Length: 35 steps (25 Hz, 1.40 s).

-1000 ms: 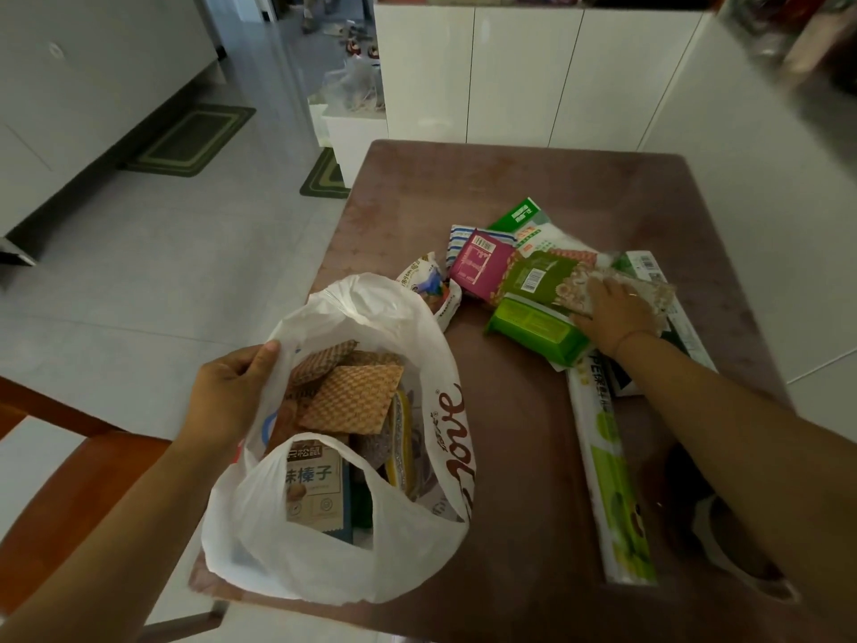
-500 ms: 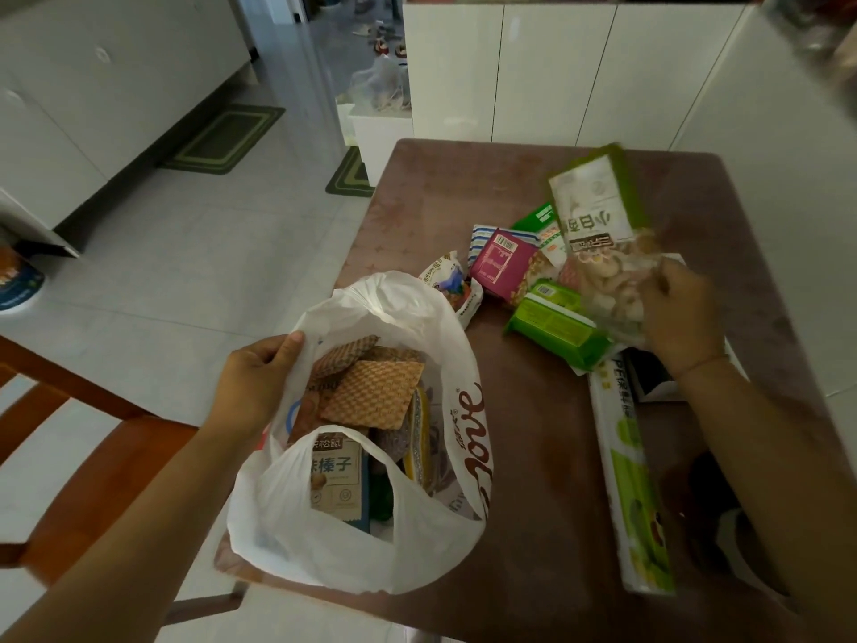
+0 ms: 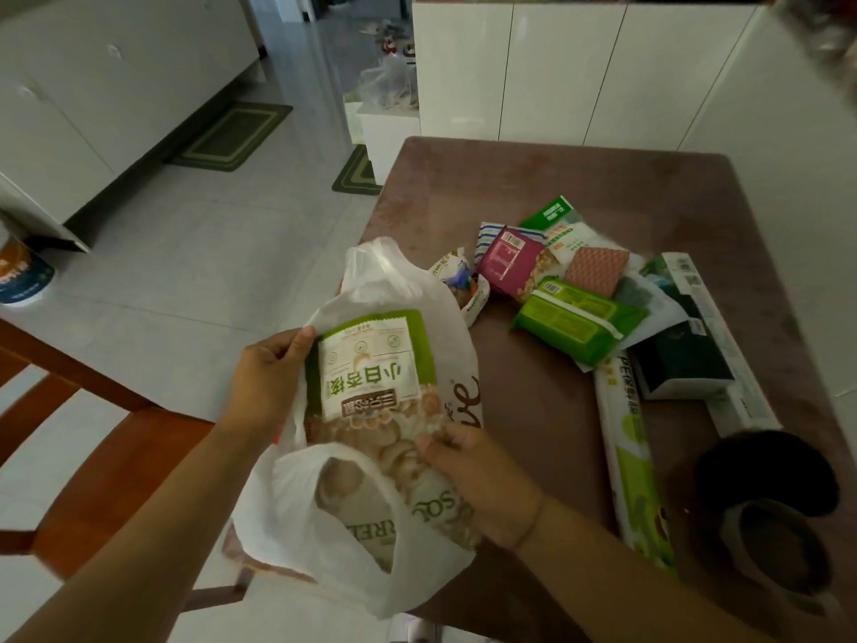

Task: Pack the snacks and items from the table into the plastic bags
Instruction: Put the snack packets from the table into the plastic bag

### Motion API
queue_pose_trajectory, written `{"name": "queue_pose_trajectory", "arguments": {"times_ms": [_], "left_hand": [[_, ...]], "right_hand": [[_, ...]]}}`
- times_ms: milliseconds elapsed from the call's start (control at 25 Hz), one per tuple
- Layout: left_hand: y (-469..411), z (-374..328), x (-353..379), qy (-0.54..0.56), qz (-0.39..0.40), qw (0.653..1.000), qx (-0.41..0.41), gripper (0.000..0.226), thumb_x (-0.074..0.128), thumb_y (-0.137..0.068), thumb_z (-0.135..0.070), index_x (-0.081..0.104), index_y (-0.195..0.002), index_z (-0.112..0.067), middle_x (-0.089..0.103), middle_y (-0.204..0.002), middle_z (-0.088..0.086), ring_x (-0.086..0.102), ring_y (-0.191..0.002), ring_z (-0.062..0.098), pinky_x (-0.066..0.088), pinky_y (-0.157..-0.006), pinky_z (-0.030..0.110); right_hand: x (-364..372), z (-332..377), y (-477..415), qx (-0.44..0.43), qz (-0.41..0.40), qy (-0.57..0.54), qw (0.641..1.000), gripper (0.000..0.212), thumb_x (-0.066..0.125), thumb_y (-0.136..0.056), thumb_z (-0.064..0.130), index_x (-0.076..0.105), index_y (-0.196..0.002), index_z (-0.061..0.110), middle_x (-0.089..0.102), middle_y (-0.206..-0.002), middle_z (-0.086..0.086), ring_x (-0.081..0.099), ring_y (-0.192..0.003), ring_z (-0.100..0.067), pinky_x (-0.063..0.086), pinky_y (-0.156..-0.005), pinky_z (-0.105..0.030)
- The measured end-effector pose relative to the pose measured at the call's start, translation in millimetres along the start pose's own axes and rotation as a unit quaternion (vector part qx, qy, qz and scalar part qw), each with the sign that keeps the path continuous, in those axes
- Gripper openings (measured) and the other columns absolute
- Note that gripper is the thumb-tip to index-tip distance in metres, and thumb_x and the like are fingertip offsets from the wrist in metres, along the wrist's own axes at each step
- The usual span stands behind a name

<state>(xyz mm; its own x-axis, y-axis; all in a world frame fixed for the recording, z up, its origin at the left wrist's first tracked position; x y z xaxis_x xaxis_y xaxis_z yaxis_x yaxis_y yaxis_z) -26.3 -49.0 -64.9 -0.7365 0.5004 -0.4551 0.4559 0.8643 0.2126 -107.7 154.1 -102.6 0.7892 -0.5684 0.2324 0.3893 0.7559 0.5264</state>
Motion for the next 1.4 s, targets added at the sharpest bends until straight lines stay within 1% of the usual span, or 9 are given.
{"name": "queue_pose_trajectory", "arguments": {"times_ms": [120,280,560,720,840,920,1040,1240,1400], "left_hand": [[-1,-1,-11,0.024,-0.058,0.998,-0.019,0.028,0.045,-0.097,-0.034,0.066,-0.110,-0.019,0.064,-0.096,0.001,0.061,-0.078,0.017,0.051,-0.067,0.028],[-6,4,-26,0.016,-0.090,0.995,-0.033,0.025,0.047,-0.096,-0.032,0.064,-0.110,-0.019,0.065,-0.107,0.005,0.064,-0.090,0.029,0.054,-0.085,0.047],[1,-5,-10,-0.009,-0.004,1.000,0.029,0.017,0.047,-0.096,-0.030,0.064,-0.091,-0.027,0.064,-0.080,-0.010,0.061,-0.071,0.010,0.046,-0.056,0.018],[1,-4,-10,-0.016,0.005,0.999,0.033,0.023,0.047,-0.096,-0.031,0.061,-0.078,-0.037,0.064,-0.077,-0.012,0.063,-0.070,0.010,0.047,-0.054,0.018],[-3,2,-11,-0.011,0.005,1.000,0.018,0.020,0.048,-0.095,-0.035,0.065,-0.085,-0.032,0.068,-0.082,-0.004,0.067,-0.076,0.022,0.056,-0.066,0.033],[-3,4,-9,-0.005,0.009,1.000,0.011,0.020,0.048,-0.095,-0.034,0.065,-0.084,-0.032,0.068,-0.083,-0.004,0.066,-0.076,0.022,0.055,-0.068,0.034],[-4,3,-4,-0.014,0.012,1.000,0.005,0.020,0.049,-0.094,-0.035,0.067,-0.092,-0.027,0.067,-0.083,-0.006,0.065,-0.075,0.019,0.055,-0.066,0.032],[-3,0,1,-0.020,0.019,1.000,0.004,0.022,0.049,-0.095,-0.033,0.067,-0.103,-0.024,0.066,-0.083,-0.008,0.063,-0.074,0.015,0.048,-0.055,0.023],[-3,-1,3,-0.037,0.022,0.999,0.009,0.025,0.048,-0.095,-0.033,0.068,-0.105,-0.022,0.068,-0.086,-0.003,0.065,-0.075,0.016,0.049,-0.056,0.024]], "right_hand": [[22,2,-16,0.012,-0.027,0.004,1.000,0.017,0.052,-0.093,0.018,0.069,-0.094,0.017,0.071,-0.100,-0.011,0.066,-0.095,-0.028,0.054,-0.089,-0.040],[25,-3,-23,0.012,-0.059,-0.016,0.998,0.018,0.052,-0.093,0.017,0.069,-0.089,0.020,0.070,-0.098,-0.012,0.066,-0.095,-0.030,0.053,-0.091,-0.044],[39,0,-65,0.036,-0.056,-0.028,0.997,0.025,0.049,-0.094,0.016,0.062,-0.114,0.006,0.065,-0.114,-0.016,0.062,-0.099,-0.029,0.053,-0.088,-0.041],[44,8,-67,0.026,0.011,0.106,0.994,0.031,0.061,-0.087,0.023,0.063,-0.111,0.003,0.067,-0.113,-0.016,0.065,-0.102,-0.032,0.054,-0.090,-0.047],[4,25,-50,-0.084,-0.033,0.211,0.973,0.030,0.061,-0.087,0.024,0.061,-0.112,0.008,0.066,-0.108,-0.009,0.064,-0.100,-0.024,0.055,-0.088,-0.038],[-50,45,-43,-0.173,-0.172,0.247,0.938,0.028,0.061,-0.087,0.021,0.060,-0.114,0.012,0.064,-0.110,-0.004,0.061,-0.102,-0.018,0.053,-0.088,-0.031],[-153,57,-66,-0.173,-0.370,0.436,0.802,0.052,0.069,-0.080,0.023,0.050,-0.126,0.009,0.050,-0.133,-0.016,0.046,-0.124,-0.030,0.039,-0.102,-0.039],[-231,40,-121,0.008,-0.311,0.705,0.637,0.108,0.075,-0.066,0.051,0.013,-0.147,0.016,0.009,-0.156,-0.020,0.005,-0.144,-0.039,0.008,-0.118,-0.050],[-230,39,-137,-0.009,-0.333,0.720,0.609,0.103,0.076,-0.069,0.037,0.014,-0.148,0.016,0.021,-0.148,-0.027,0.023,-0.136,-0.045,0.011,-0.116,-0.052]]}}
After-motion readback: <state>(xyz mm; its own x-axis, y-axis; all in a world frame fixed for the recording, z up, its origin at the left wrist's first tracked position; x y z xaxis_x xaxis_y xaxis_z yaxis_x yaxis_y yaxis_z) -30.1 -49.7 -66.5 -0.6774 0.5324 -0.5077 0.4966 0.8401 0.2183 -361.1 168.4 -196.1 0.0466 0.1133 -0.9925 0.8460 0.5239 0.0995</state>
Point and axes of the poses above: each hand's wrist, its own y-axis away from the middle knuckle, its own x-axis out of the palm, z = x × y, the point moved 3 cm from there along -y, towards the middle knuckle
